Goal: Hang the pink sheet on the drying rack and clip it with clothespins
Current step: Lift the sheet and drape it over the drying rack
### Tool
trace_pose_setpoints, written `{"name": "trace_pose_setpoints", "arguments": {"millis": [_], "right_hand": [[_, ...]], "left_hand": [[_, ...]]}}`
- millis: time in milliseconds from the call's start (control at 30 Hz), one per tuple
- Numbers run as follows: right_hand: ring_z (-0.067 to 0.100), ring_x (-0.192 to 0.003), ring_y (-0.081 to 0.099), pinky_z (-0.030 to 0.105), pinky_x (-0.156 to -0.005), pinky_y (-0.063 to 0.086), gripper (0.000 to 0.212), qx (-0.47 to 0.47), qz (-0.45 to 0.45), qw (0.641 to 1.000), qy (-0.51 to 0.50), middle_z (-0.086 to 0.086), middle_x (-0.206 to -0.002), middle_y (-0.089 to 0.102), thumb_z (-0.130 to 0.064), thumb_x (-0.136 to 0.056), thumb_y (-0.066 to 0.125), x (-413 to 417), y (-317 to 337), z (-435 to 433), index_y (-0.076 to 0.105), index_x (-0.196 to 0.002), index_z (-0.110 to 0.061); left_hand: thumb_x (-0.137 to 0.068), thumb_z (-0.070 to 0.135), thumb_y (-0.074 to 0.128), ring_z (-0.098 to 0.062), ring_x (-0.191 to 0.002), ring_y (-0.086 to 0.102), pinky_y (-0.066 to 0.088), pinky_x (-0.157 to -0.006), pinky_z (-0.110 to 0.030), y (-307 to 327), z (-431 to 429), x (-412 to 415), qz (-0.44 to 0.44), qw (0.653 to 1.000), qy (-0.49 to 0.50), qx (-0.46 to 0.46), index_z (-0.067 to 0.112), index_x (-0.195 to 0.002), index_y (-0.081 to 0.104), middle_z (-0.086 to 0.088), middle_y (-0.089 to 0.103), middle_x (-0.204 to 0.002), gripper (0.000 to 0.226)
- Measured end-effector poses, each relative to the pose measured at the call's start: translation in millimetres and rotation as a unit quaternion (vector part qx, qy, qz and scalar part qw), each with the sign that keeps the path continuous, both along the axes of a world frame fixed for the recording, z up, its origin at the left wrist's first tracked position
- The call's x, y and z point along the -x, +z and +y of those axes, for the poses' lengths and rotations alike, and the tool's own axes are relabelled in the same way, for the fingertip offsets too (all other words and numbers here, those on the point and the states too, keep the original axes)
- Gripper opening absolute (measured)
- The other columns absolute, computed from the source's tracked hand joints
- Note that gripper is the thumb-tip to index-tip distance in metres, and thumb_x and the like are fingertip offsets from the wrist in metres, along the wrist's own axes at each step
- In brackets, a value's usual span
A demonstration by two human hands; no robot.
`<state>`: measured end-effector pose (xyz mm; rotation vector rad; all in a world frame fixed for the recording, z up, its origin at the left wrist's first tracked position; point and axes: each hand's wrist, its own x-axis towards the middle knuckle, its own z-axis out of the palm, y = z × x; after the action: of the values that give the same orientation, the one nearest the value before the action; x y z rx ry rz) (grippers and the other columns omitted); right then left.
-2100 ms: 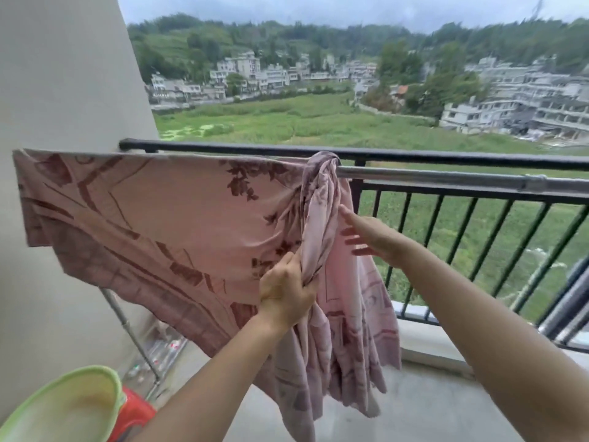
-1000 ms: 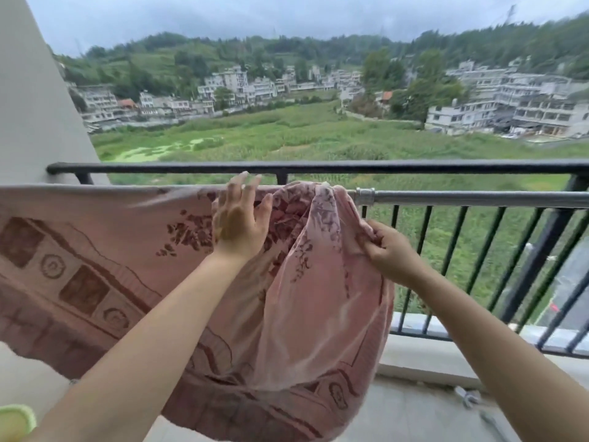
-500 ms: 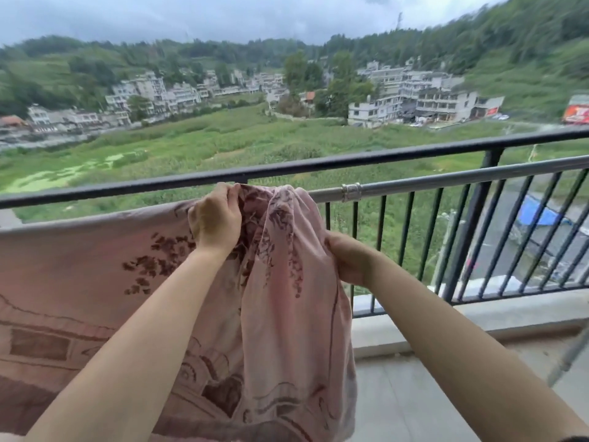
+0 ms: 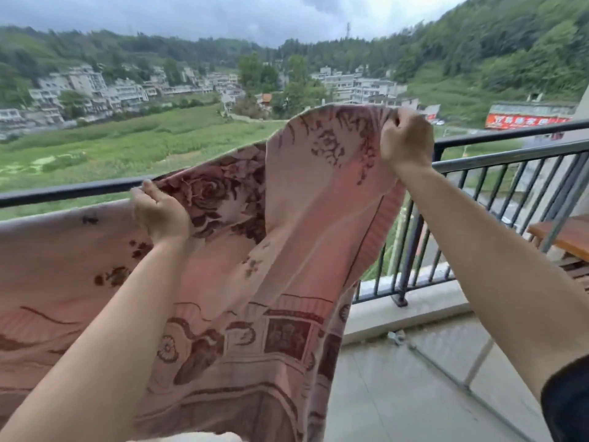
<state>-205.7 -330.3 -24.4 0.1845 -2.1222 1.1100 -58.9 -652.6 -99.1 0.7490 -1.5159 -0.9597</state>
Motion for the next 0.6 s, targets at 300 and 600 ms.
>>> {"name": "trace_pose_setpoints", "arguments": {"millis": [300,600], "right_hand": [[0.027,-0.075,0.063,0.031,-0.058,0.040,0.032,-0.045,-0.406,0.911,0.064,0.023,-0.094,0.063,-0.010,-0.101,0.045,9,-114,107,0.063,-0.118,0.010],[0.019,-0.101,0.059,0.030,-0.074,0.050,0.037,0.022,-0.432,0.863,0.263,0.007,-0.124,0.060,-0.042,-0.104,0.043,-1,-137,151,0.056,-0.128,-0.016]], "left_hand": [[-0.083,0.018,0.046,-0.036,-0.117,0.041,0.026,-0.098,-0.045,-34,55,12,-0.147,0.958,0.042,0.244,0.007,-0.108,0.047,-0.024,0.050,-0.119,0.027],[-0.095,0.037,0.049,-0.030,-0.131,0.039,0.025,-0.108,-0.047,-24,193,81,-0.167,0.847,-0.134,0.487,0.013,-0.132,0.050,-0.012,0.046,-0.141,0.044]]}}
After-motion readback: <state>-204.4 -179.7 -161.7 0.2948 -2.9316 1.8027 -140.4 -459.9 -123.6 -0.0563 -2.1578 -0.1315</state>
